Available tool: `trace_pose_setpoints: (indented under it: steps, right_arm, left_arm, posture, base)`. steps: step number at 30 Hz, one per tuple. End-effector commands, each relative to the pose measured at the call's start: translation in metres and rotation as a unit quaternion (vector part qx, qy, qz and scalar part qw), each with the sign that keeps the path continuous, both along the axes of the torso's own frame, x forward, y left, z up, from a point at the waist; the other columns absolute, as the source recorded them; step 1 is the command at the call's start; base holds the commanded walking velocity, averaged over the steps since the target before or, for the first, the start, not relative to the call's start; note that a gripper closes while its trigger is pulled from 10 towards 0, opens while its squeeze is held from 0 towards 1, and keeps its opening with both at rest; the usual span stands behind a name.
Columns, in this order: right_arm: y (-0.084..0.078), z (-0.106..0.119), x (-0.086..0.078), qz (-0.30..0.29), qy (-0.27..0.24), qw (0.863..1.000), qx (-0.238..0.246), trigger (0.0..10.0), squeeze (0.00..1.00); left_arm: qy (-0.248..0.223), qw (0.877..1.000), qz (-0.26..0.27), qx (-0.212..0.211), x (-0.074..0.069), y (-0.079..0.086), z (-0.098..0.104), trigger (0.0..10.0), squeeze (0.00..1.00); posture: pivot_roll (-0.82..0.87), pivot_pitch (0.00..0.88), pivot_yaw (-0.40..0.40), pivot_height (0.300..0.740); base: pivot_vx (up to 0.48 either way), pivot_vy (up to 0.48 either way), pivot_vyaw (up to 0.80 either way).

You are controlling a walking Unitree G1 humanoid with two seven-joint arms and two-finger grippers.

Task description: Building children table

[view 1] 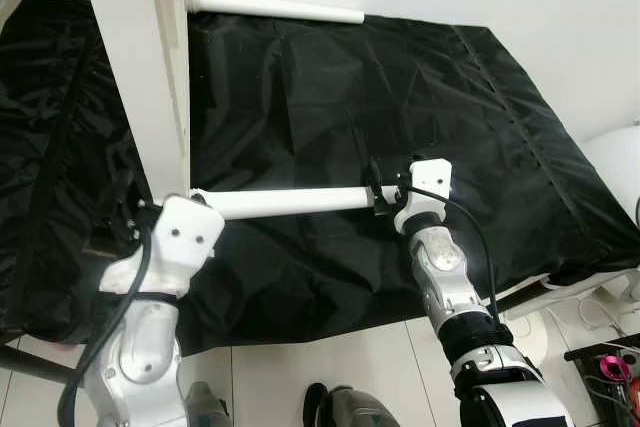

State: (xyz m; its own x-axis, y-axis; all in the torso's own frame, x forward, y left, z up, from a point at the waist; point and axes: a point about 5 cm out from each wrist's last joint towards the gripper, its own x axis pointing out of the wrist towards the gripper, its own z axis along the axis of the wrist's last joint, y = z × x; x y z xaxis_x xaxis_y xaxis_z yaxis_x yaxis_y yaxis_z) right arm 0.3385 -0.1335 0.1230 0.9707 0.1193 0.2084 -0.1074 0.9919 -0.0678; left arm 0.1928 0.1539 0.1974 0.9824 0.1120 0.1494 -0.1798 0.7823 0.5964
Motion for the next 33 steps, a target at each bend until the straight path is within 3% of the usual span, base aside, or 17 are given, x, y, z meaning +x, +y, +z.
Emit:
trace_pose_setpoints:
  steps: [1,2,3,4,8,15,17,29,33]
  right_arm:
    - [-0.003,-0.002,0.0,-0.002,0.003,1.0,-0.002,10.0,0.0]
    - [-0.003,-0.002,0.001,-0.001,0.003,1.0,-0.003,10.0,0.0]
    - [-0.003,-0.002,0.001,-0.001,0.003,1.0,-0.003,10.0,0.0]
    - [-0.002,-0.002,0.001,0.0,0.003,1.0,-0.003,10.0,0.0]
    - [-0.001,-0.003,0.002,0.0,0.004,1.0,-0.003,10.0,0.0]
    - [-0.004,-0.004,0.0,-0.009,0.004,1.0,0.0,10.0,0.0]
    - [-0.005,-0.006,-0.001,-0.011,0.004,1.0,0.0,10.0,0.0]
    - [-0.011,-0.006,-0.004,-0.039,-0.003,0.999,0.008,10.0,0.0]
    - [-0.015,-0.011,-0.006,-0.052,0.007,0.999,0.007,10.0,0.0]
  left_arm:
    - [-0.019,1.0,-0.003,-0.005,-0.004,-0.003,0.003,10.0,0.0]
    - [-0.017,0.999,-0.034,-0.034,-0.005,-0.007,0.003,10.0,0.0]
    - [-0.017,0.999,-0.034,-0.034,-0.005,-0.007,0.003,10.0,0.0]
    - [-0.006,0.995,-0.071,-0.065,-0.004,-0.012,0.001,10.0,0.0]
    - [0.002,0.985,-0.126,-0.114,-0.001,-0.02,-0.002,10.0,0.0]
    - [0.001,0.975,-0.174,-0.135,0.003,-0.029,-0.002,10.0,0.0]
    - [0.011,0.965,-0.207,-0.161,0.008,-0.036,-0.005,10.0,0.0]
    - [0.075,0.944,-0.229,-0.224,0.038,-0.051,-0.031,10.0,0.0]
    - [0.076,0.947,-0.213,-0.226,0.05,-0.049,-0.037,10.0,0.0]
  posture:
    - [0.12,0.117,-0.113,0.74]
    - [0.12,0.115,-0.115,0.74]
    - [0.12,0.115,-0.115,0.74]
    - [0.12,0.112,-0.115,0.74]
    - [0.12,0.098,-0.11,0.74]
    - [0.11,0.085,-0.102,0.74]
    - [0.11,0.076,-0.096,0.74]
    - [0.07,0.051,-0.055,0.74]
    - [0.06,0.045,-0.04,0.74]
  base:
    - [0.0,0.0,0.0]
    - [0.0,0.0,0.0]
    - [0.0,0.0,0.0]
    - [0.0,0.0,0.0]
    - [0.0,0.0,0.0]
    - [0.0,0.0,0.0]
    - [0.0,0.0,0.0]
    - [0.0,0.0,0.0]
    - [0.0,0.0,0.0]
